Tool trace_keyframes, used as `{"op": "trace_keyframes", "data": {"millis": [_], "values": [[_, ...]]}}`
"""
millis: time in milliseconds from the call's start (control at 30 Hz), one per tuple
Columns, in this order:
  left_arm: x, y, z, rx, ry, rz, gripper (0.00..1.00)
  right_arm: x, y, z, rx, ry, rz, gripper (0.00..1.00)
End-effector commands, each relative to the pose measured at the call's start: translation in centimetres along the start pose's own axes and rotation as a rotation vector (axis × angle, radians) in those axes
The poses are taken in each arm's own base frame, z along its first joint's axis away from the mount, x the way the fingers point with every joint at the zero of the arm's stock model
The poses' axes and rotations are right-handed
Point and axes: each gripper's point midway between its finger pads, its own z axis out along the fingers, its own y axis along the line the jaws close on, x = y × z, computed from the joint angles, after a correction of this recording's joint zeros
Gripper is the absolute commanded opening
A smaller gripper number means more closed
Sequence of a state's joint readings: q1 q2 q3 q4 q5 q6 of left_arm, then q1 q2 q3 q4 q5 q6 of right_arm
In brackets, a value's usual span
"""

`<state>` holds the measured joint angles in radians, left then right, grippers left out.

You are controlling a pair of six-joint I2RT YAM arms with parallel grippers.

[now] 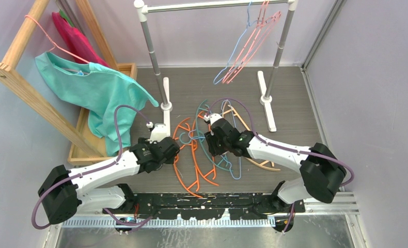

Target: Organize the hangers

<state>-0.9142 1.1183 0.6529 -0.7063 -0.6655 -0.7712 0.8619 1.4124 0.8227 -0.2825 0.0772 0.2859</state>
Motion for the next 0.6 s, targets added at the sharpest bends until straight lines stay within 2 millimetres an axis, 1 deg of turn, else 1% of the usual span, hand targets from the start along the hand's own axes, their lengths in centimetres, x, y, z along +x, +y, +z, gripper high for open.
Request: {"op": "trace_keyframes", "data": {"millis": [0,167,267,367,467,567], "values": [[-0.8,-0.4,0.2,0.002,-0.032,-0.036,0.98,-1.4,-0.8,-0.6,0.053,-0.04,-0.037,0.43],[-0.7,-0.4,0.2,-0.002,-0.028,-0.032,0.98,0.5,-1.4,1.0,0.074,0.016,-0.046,0.42],[-0.6,-0.2,0.3,-0.005,-0.027,-0.031,0.98,1.2,-1.9,1.5,0.1,0.029,-0.053,0.42],[-0.5,-0.2,0.2,-0.005,-0.027,-0.032,0.98,1.6,-2.0,1.9,0.102,0.037,-0.054,0.42],[-0.5,-0.2,0.2,-0.007,-0.024,-0.034,0.98,1.8,-2.0,2.0,0.099,0.04,-0.046,0.37],[-0.6,-0.2,0.2,-0.004,-0.026,-0.035,0.98,1.6,-2.0,1.8,0.1,0.028,-0.042,0.28]]}}
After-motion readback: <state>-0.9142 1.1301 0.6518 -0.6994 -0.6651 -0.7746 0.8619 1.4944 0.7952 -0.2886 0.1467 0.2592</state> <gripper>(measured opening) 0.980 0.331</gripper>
